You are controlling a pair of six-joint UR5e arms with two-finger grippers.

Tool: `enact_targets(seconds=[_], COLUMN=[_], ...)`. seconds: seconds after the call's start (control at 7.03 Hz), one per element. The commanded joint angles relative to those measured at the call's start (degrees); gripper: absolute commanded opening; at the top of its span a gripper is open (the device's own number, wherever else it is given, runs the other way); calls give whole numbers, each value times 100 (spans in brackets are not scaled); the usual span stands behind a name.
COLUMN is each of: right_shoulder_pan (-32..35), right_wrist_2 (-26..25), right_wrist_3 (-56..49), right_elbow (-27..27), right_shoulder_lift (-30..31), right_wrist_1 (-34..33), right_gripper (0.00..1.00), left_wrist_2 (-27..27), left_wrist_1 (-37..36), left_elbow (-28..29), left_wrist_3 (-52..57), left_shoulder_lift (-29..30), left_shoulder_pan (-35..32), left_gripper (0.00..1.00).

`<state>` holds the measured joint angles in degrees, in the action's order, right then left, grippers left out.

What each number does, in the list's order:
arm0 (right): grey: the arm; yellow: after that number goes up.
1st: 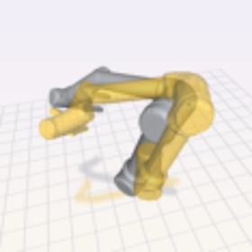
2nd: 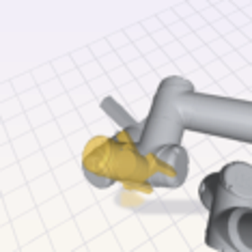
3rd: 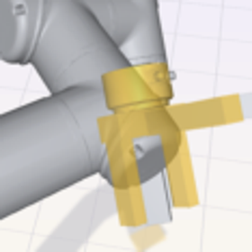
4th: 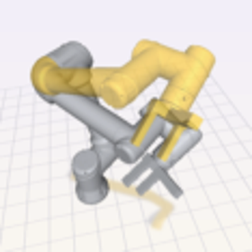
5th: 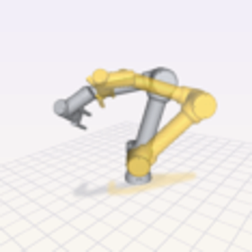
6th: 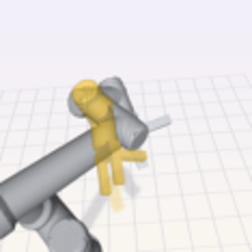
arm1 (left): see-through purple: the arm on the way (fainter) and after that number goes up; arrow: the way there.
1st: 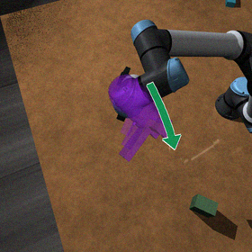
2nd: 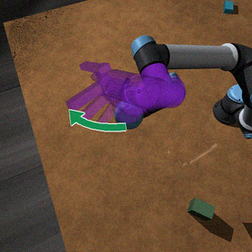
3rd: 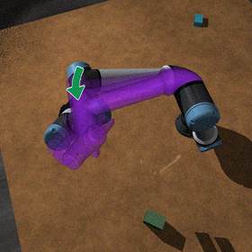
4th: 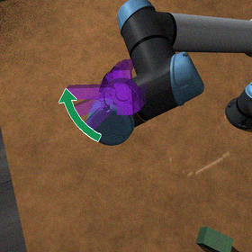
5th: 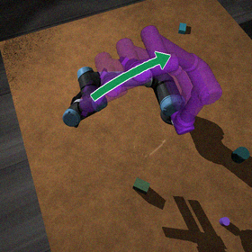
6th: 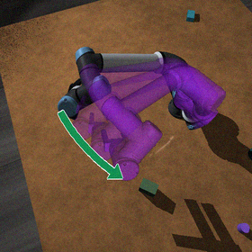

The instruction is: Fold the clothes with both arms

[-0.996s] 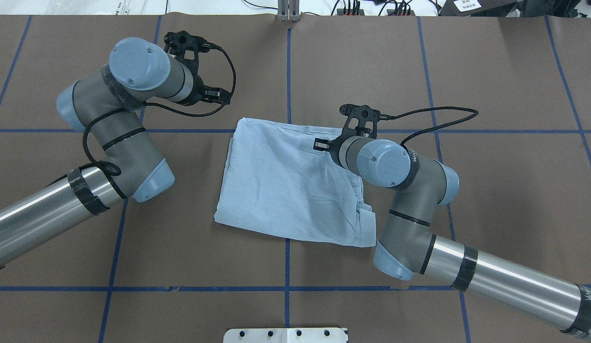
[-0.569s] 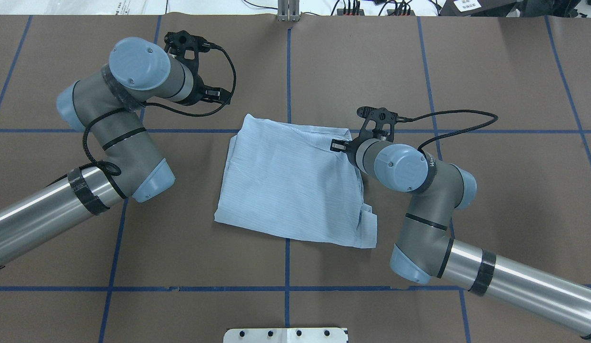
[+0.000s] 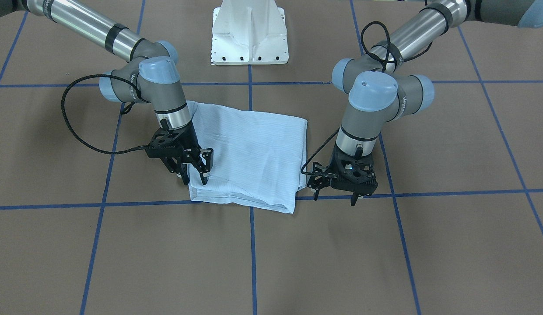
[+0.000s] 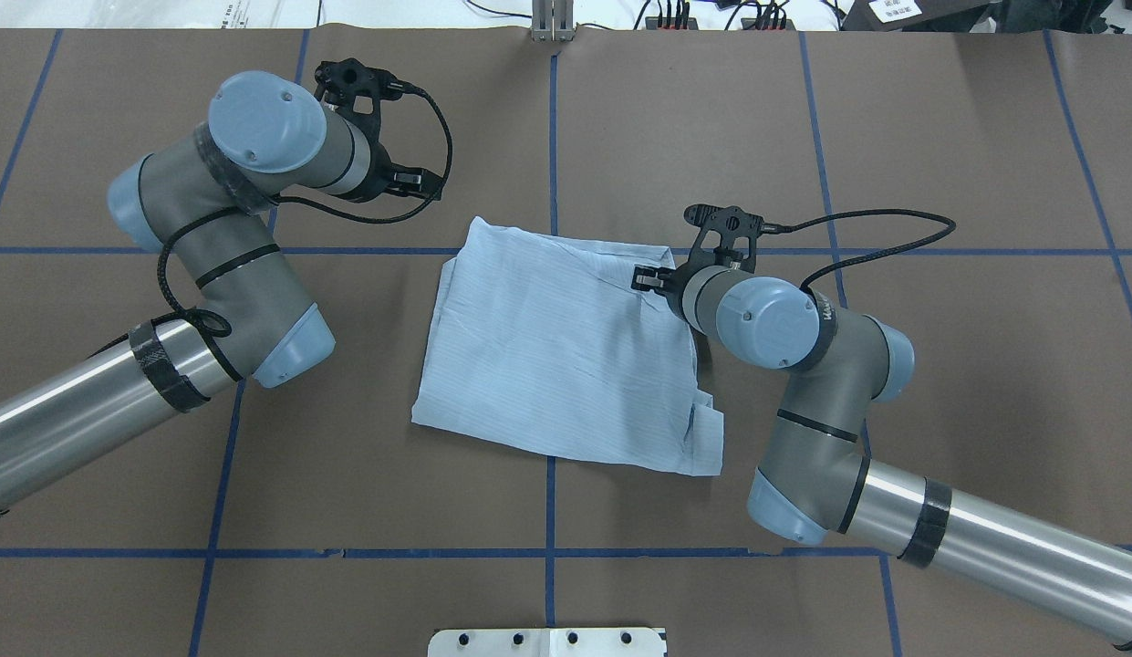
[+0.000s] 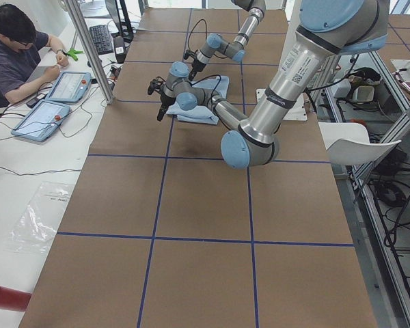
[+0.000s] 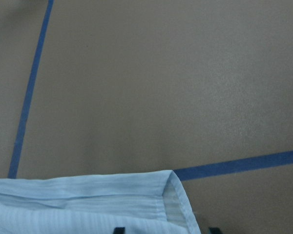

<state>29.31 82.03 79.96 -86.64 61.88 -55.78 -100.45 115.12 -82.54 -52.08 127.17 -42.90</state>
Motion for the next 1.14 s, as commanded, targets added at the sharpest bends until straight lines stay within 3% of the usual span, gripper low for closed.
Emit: enact_targets(seconds=[0.0,0.28,0.43,0.71,1.0], right_shoulder_pan=[519,1256,1818,3021,4261], right_wrist_2=[950,1838,2470,3482,4352], right_wrist_3=[-285,-1634,-2502,-4583,-6554], right_elbow=[-901,-1984,-2250,-2244,-2034], right_shoulder_lift=[-61,-44,60,725,1534], right_wrist_1=[-1514,-3519,-4032,-4213,-4213], right_gripper=[100,100,100,100,100], left_wrist_2=[-36,-317,-326,-648,-1517], left_wrist_1=[-164,-1143,-1732,-2177,-2108], left_elbow=[-557,-1899,-2724,-3609,-3603], left_wrist_3=[66,188,711,1799,3976], left_shoulder_lift=[-260,-857,-1165,-2077,-2948], left_shoulder_pan=[-7,-42,-121,-706,-2065], left_gripper=[100,100,100,100,100])
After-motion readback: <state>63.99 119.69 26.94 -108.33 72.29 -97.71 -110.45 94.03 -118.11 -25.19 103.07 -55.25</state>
